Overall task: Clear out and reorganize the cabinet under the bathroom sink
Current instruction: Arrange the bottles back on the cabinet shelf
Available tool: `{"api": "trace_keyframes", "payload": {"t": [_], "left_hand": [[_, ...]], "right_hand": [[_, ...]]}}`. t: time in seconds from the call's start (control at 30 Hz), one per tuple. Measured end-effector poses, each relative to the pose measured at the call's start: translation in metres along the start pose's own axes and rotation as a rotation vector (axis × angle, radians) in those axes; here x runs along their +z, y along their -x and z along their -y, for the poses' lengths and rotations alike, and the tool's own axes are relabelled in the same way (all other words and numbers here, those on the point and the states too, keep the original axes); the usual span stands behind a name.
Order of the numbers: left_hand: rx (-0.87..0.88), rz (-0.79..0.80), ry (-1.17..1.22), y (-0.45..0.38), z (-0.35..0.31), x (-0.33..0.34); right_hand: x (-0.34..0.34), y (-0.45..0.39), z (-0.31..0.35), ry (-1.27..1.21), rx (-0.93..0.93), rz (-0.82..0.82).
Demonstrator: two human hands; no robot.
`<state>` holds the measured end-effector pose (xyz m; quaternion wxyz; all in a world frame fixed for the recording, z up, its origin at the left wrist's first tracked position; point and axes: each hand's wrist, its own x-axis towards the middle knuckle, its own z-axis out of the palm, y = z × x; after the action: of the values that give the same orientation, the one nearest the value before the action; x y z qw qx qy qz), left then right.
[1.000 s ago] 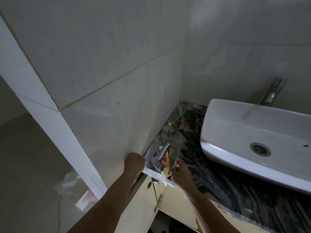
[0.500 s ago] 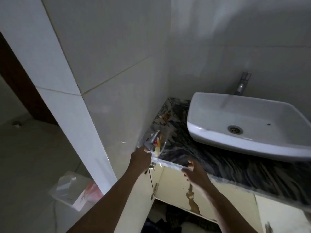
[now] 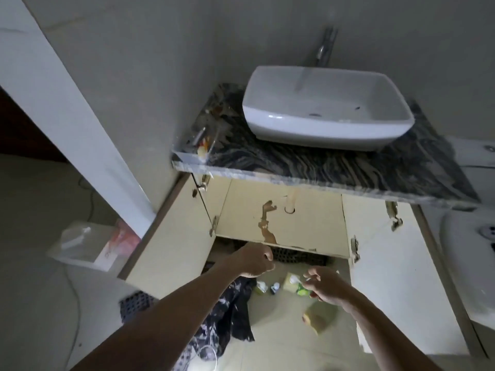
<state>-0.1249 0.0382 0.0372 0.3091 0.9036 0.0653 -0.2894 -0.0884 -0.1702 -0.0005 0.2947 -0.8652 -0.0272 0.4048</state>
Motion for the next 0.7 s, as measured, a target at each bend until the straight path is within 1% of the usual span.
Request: {"api": "trace_keyframes", "payload": {"t": [0.13,0.2,0.27,0.33,0.4,0.47,0.5,0.53,0.6,0.63,0.7], "left_hand": [[-0.035,0.007,-0.023,-0.025,-0.001,0.058],[-0.001,0.035,-0.067,-0.043,0.004,0.104],[0.016,0.055,-0.123,-0.066,0.017,0.154],[0.059,0.122,-0.229,-0.093,0.033,0.209],[0.2,0.217,-0.417,-0.123,0.046,0.259],[0.413,0.331,-0.618,-0.157,0.057,0.305],[0.51,0.36,-0.691,-0.181,0.061,0.323],[0.592,0.351,-0.735,-0.211,0.065,0.337],[0.691,0.25,-0.702,-0.281,0.066,0.352],[0.701,0.171,-0.633,-0.318,0.064,0.357],[0.645,-0.006,-0.526,-0.39,0.055,0.355]], "right_hand": [[0.011,-0.02,-0.055,0.124,-0.004,0.024],[0.019,-0.039,-0.089,0.156,0.032,0.062],[0.03,-0.063,-0.126,0.18,0.093,0.055],[0.044,-0.091,-0.16,0.194,0.106,0.062],[0.053,-0.122,-0.19,0.241,0.131,0.086],[0.063,-0.164,-0.224,0.236,0.204,0.07],[0.069,-0.187,-0.243,0.236,0.234,0.051],[0.074,-0.211,-0.261,0.229,0.257,0.028],[0.078,-0.262,-0.295,0.194,0.303,-0.058],[0.079,-0.289,-0.312,0.16,0.314,-0.116],[0.077,-0.342,-0.344,0.087,0.288,-0.246]]}}
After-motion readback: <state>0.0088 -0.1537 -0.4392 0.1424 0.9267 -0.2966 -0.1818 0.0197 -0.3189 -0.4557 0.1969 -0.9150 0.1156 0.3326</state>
